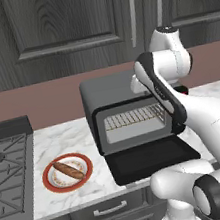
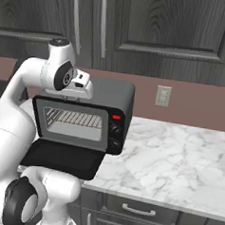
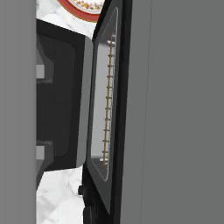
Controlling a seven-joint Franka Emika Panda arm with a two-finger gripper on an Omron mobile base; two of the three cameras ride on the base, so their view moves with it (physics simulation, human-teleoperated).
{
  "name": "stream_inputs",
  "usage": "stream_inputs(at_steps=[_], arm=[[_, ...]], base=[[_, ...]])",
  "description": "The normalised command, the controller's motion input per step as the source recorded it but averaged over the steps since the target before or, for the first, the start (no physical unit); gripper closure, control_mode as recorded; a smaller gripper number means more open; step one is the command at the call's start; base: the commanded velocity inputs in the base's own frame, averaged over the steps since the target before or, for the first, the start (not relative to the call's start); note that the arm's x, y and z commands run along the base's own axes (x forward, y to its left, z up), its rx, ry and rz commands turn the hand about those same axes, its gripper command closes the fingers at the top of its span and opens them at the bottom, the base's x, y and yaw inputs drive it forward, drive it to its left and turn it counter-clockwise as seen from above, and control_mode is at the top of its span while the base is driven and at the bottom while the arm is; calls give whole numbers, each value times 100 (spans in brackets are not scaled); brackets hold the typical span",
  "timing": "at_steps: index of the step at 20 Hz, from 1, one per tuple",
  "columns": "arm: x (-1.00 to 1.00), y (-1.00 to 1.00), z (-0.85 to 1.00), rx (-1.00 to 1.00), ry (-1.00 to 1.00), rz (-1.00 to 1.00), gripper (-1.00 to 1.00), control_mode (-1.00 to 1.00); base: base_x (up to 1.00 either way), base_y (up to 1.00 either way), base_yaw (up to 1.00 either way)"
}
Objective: Pull the toaster oven rack outwards. Pick up the baguette from the plate and place it on the toaster oven rack. Close the toaster oven door fully and set the temperature to the lowest setting.
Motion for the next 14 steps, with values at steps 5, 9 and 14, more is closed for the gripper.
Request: stream_inputs(at_steps=[5,9,14], arm=[[-17,-7,0,6,-4,0,-100,-100],[-33,-27,0,19,-10,0,-100,-100],[-34,-31,-2,23,-11,0,-100,-100]], base=[[0,0,0],[0,0,0],[0,0,0]])
